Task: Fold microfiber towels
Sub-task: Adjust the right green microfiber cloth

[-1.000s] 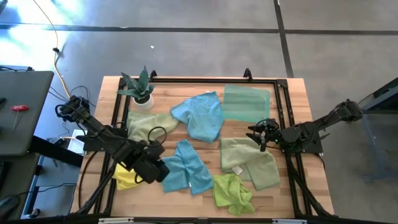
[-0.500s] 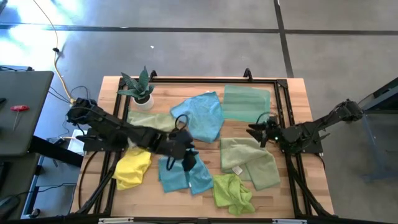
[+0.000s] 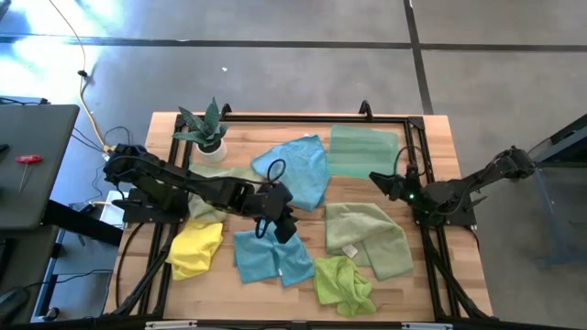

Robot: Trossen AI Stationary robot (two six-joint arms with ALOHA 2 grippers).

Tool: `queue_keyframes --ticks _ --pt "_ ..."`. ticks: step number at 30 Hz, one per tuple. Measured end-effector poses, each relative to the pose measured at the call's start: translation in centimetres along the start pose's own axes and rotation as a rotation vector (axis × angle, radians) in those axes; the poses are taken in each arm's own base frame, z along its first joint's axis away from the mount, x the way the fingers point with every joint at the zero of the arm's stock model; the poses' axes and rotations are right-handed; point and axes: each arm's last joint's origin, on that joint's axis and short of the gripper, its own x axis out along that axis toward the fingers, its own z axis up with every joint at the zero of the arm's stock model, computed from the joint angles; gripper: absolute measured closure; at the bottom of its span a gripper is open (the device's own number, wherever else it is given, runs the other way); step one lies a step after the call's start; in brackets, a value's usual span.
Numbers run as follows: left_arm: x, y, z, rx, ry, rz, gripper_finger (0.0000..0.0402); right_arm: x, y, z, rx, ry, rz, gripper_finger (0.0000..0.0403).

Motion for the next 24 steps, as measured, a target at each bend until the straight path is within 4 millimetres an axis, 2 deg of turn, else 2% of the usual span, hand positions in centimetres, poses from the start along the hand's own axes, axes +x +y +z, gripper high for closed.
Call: queue_keyframes --ticks 6,10,14,18,24 --pt "-0.7 0.1 0.7 -0.017 -0.029 -0.028 0.0245 -0.1 1.3 0.9 0.048 -0.039 0.115 0.0185" --pt "-1.3 -0.2 1.3 -0.03 -0.067 -0.071 0.0245 0.2 2.3 1.1 -0.045 -0.003 0.118 0.0185" --pt "-2.6 -0.4 1.8 -0.019 -0.096 -0.135 0.0245 0.8 3.8 1.3 -0.224 0.049 0.056 0.0185" --pt "-4.6 -0.5 2.6 -0.02 -0.149 -0.181 0.0245 1.6 5.0 0.9 -0.371 0.19 -0.052 0.0185" --pt "-8.6 -0.1 3.7 -0.045 -0.265 -0.226 0.0245 2.6 6.6 -0.4 -0.431 0.516 -0.171 0.0185"
